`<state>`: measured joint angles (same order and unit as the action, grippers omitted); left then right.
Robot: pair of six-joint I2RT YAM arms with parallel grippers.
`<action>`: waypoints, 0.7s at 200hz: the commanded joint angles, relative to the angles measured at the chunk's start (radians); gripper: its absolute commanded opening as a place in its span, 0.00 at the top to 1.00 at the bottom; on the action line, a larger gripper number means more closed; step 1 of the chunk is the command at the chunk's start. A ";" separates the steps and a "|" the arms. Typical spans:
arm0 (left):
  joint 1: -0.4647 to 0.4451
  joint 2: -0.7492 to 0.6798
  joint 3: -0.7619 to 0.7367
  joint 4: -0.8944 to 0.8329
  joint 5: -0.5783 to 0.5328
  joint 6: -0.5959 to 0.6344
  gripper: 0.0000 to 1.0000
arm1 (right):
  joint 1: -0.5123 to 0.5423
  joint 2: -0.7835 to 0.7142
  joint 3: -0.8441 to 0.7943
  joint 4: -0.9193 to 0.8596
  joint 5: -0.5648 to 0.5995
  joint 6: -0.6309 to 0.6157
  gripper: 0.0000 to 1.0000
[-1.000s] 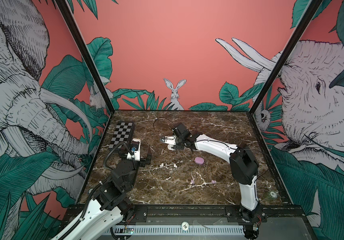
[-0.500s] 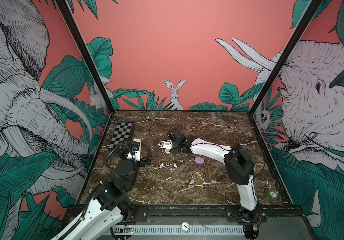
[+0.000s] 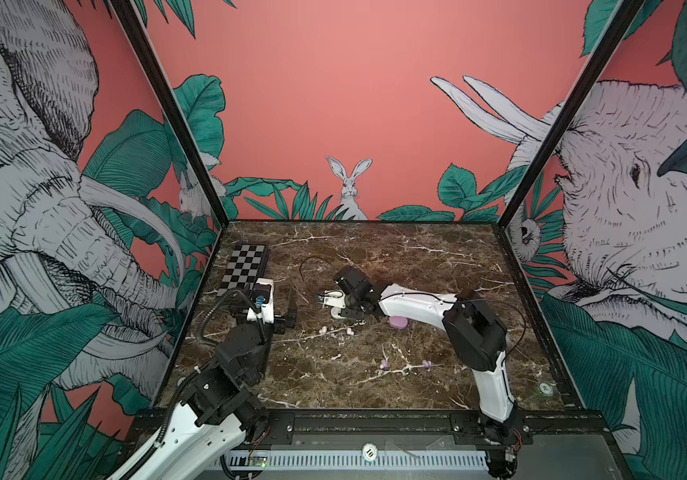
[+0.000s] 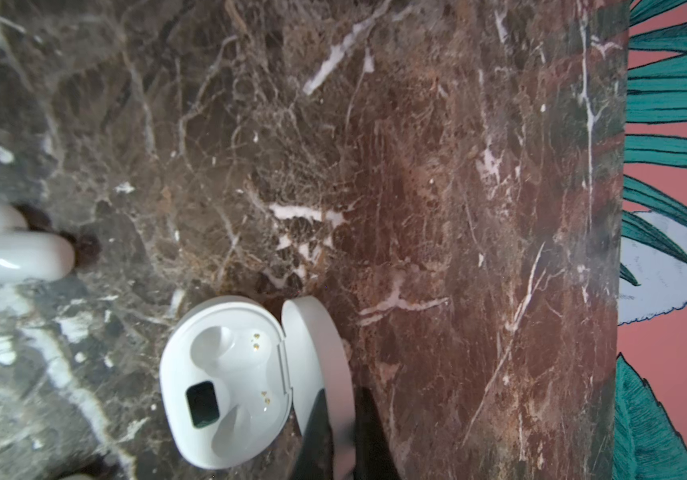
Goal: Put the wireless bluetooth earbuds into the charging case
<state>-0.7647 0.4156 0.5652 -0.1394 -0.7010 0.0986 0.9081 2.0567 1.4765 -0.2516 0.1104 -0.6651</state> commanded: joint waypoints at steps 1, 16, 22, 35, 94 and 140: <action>0.004 -0.005 -0.015 0.027 -0.017 0.006 0.01 | 0.009 -0.024 0.003 0.046 0.024 0.033 1.00; 0.003 -0.006 -0.014 0.027 -0.017 0.007 0.01 | 0.012 -0.027 -0.009 0.056 0.030 0.032 1.00; 0.003 -0.006 -0.016 0.027 -0.017 0.006 0.01 | 0.015 -0.026 -0.011 0.058 0.032 0.032 1.00; 0.004 -0.008 -0.015 0.027 -0.015 0.007 0.01 | 0.020 -0.024 -0.011 0.054 0.043 0.033 1.00; 0.004 -0.008 -0.016 0.027 -0.006 0.007 0.01 | 0.030 -0.024 -0.027 0.050 0.050 0.036 1.00; 0.003 -0.008 -0.017 0.029 -0.002 0.007 0.01 | 0.032 -0.034 -0.036 0.050 0.043 0.042 1.00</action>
<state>-0.7647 0.4152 0.5598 -0.1356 -0.6998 0.0986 0.9325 2.0563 1.4528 -0.2165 0.1490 -0.6376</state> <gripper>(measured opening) 0.986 0.070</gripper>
